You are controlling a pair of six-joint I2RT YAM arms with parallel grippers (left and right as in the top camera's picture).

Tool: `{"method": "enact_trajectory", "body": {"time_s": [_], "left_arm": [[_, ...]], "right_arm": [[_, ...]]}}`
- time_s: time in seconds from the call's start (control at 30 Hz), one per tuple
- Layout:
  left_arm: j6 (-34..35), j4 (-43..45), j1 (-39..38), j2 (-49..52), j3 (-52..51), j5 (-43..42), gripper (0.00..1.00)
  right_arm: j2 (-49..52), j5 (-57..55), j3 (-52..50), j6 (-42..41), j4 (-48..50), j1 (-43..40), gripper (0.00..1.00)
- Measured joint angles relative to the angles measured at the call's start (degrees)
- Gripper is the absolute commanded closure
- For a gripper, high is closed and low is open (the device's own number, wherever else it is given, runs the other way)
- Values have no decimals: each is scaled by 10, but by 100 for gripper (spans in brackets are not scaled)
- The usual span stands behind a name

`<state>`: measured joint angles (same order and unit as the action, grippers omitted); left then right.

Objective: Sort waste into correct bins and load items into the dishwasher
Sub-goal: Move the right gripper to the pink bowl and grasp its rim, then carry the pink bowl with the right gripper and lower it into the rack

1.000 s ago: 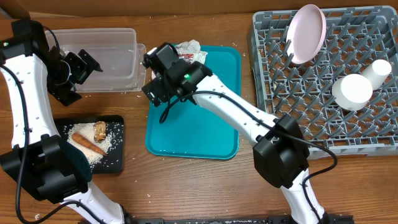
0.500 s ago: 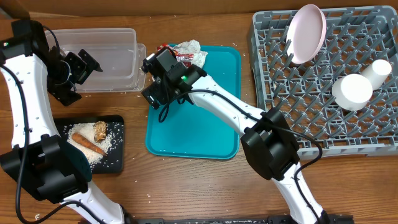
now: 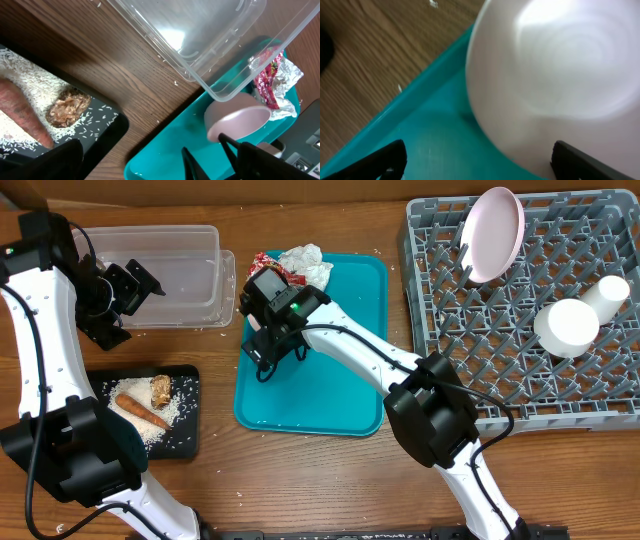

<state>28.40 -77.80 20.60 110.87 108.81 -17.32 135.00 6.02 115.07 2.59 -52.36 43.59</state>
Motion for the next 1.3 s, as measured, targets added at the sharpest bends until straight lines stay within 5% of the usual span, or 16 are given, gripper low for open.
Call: {"method": "enact_trajectory", "body": {"time_s": [0.33,0.63,1.3], "left_arm": [[0,0,0,0,0,0,0],[0,0,0,0,0,0,0],[0,0,0,0,0,0,0]], "right_arm": [[5,-5,56,0,-108,0,6],[5,-19,78,0,-107,0,7],[20,-6,13,-6,-30,1,38]]}}
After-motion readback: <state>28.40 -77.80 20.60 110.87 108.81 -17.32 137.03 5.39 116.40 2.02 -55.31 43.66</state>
